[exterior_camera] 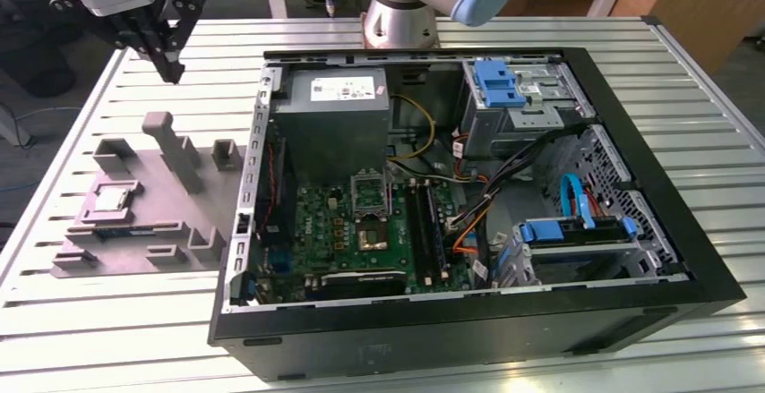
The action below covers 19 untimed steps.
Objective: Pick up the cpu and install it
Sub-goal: 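Reach for the cpu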
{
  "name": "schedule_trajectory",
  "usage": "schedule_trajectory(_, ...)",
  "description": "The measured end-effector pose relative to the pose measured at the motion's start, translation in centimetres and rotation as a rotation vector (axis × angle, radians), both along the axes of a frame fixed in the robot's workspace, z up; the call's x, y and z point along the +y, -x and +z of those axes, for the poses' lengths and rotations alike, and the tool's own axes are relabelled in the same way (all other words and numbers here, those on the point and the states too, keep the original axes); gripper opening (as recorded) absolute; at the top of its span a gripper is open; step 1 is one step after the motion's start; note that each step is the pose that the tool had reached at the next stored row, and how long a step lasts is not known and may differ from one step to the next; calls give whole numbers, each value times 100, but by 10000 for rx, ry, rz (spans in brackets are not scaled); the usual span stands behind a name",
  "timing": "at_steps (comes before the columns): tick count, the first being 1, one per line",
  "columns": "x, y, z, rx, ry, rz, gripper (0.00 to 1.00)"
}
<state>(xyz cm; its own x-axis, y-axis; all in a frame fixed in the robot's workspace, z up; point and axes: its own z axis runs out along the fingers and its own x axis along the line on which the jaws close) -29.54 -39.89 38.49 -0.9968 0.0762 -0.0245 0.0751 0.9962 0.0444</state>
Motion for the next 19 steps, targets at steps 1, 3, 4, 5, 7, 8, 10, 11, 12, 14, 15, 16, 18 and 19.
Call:
schedule_trajectory(1, 0, 1, 0, 0, 0, 0, 11)
schedule_trajectory(3, 0, 57, -13, 0, 0, 0, 11)
schedule_trajectory(4, 0, 57, -12, 1, 0, 0, 11)
schedule_trajectory(5, 0, 58, -12, 0, 0, -1, 11)
schedule_trajectory(7, 0, 64, -12, 0, 0, 0, 11)
schedule_trajectory(8, 0, 66, -12, 0, 0, 0, 11)
schedule_trajectory(10, 0, 70, -13, 0, 0, -1, 11)
schedule_trajectory(11, 0, 72, -13, 0, 0, 0, 11)
schedule_trajectory(12, 0, 76, -13, 0, 0, -1, 11)
schedule_trajectory(14, 0, 86, -13, 0, 0, -1, 11)
schedule_trajectory(15, 0, 93, -13, 0, 0, -1, 11)
schedule_trajectory(16, 0, 100, -14, 0, 0, 0, 11)
schedule_trajectory(18, 0, 114, -14, 0, 0, 0, 11)
schedule_trajectory(19, 0, 120, -14, 1, 0, 0, 11)
